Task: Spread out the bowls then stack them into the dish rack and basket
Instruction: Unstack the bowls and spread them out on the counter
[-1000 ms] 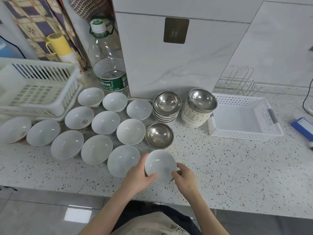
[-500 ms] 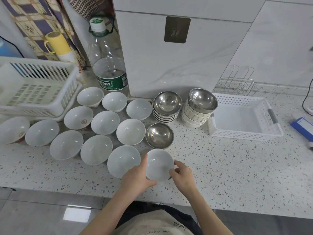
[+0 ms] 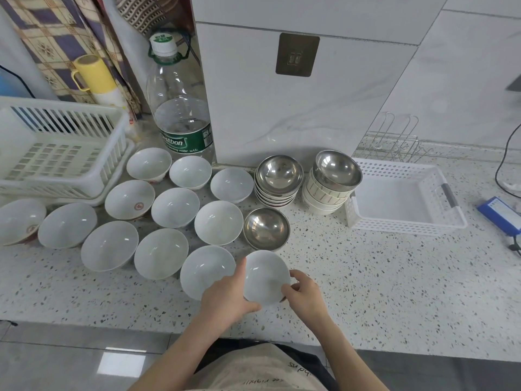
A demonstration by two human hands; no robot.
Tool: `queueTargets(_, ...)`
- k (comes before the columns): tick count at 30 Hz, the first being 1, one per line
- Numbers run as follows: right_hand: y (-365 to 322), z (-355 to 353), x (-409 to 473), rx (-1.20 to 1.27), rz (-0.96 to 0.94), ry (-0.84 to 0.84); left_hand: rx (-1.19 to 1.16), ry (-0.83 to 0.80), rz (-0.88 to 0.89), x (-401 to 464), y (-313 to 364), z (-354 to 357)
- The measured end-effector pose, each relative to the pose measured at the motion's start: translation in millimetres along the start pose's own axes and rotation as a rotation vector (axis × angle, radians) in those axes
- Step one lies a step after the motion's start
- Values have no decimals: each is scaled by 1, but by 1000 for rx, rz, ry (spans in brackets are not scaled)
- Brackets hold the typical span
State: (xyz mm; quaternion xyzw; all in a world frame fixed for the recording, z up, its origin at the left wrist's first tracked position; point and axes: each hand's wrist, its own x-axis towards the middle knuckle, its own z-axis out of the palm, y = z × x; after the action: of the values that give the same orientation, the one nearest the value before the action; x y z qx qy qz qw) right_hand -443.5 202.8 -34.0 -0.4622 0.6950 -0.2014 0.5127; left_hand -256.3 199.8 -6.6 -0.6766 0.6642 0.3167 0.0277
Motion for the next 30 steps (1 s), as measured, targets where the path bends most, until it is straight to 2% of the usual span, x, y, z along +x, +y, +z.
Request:
queueTargets(12,-4,2,-2,4,8,27,61,-16,44,4,-1,-5)
queueTargets(16,-6,1,1,-5,10,56,-39,-20,60,12,-7,-14)
queueTargets(20,-15,-10,9,-32,12,158,-162,-23,35,30,-11,-36)
queueTargets(26,-49,-34,33,-5,-23,327,-420,87,-13,68,-9,-74)
queueTargets(30,-74,-45,54,72,-68,365,-481,161,-5,105,3,-98)
